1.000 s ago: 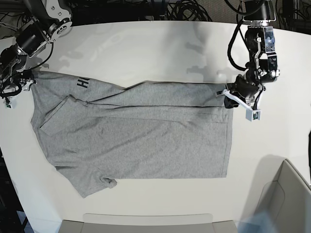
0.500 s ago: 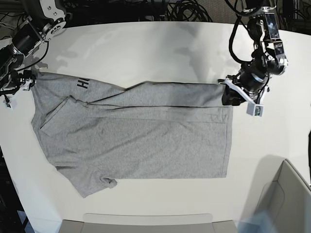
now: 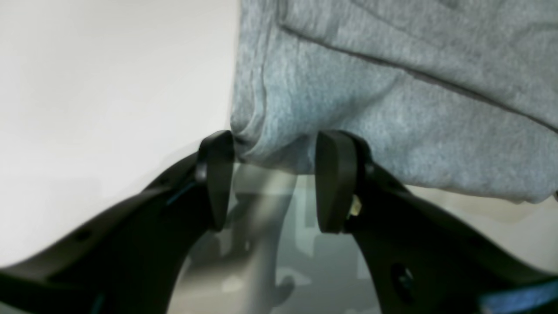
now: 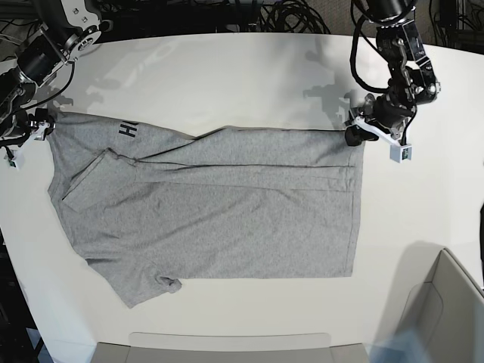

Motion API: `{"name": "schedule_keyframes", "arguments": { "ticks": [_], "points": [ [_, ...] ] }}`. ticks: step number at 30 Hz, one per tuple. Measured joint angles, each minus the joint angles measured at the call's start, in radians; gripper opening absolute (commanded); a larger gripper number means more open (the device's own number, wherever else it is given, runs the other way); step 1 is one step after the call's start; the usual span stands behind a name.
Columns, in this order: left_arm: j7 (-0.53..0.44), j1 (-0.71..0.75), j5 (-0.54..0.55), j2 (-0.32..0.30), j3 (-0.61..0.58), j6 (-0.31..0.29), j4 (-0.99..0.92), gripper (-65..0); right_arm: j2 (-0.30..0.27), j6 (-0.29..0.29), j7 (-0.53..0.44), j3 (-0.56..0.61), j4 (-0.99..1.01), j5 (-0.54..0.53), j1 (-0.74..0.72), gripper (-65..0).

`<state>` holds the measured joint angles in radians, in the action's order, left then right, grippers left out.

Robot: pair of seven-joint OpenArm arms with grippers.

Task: Fold the T-shirt properly
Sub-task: 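Regrasp the folded edge with the right gripper near the sleeve, then pull the folded edge with both grippers to straighten the shirt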

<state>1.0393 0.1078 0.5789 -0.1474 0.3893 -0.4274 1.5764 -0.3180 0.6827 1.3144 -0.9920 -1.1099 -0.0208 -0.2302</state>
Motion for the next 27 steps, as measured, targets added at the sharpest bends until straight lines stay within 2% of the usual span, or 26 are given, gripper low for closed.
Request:
{"name": "schedule_keyframes", "arguments": {
  "ticks": [9,12,14,17,19,20,25,27],
  "points": [
    [-0.054,-0.108,0.035,-0.007,0.002,-0.015,-0.185,-34.7,0.003,0.0,-0.002,0.001,0.0,0.015,-0.002,-36.0],
    [-0.08,-0.104,0.036,-0.006,0.002,-0.015,-0.189,-40.8,0.003,0.0,-0.009,0.001,0.0,0.026,-0.002,-37.0],
    [-0.078,-0.1,0.039,-0.007,0.002,-0.015,-0.189,-48.3,0.004,0.0,-0.016,0.004,0.0,0.048,-0.003,-41.7],
    [-0.072,-0.099,0.032,-0.009,0.002,-0.013,-0.194,-60.3,0.003,0.0,-0.023,0.004,0.0,0.071,-0.005,-54.1],
    [-0.07,-0.092,0.035,-0.026,0.001,-0.012,-0.196,-64.9,0.003,0.0,-0.024,0.004,0.0,0.086,-0.005,-62.3],
    [-0.064,-0.088,0.041,-0.036,-0.001,-0.016,-0.198,-65.0,0.005,0.0,-0.029,0.004,0.0,0.103,-0.006,-65.0],
    [-0.049,-0.074,0.053,-0.089,0.005,-0.019,-0.198,-65.0,0.011,0.0,-0.039,0.056,-0.005,0.219,-0.016,-65.0],
    [-0.047,-0.068,0.05,-0.112,0.005,-0.018,-0.198,-65.0,0.028,0.0,-0.037,0.081,-0.035,0.295,-0.013,-65.0]
  ]
}}
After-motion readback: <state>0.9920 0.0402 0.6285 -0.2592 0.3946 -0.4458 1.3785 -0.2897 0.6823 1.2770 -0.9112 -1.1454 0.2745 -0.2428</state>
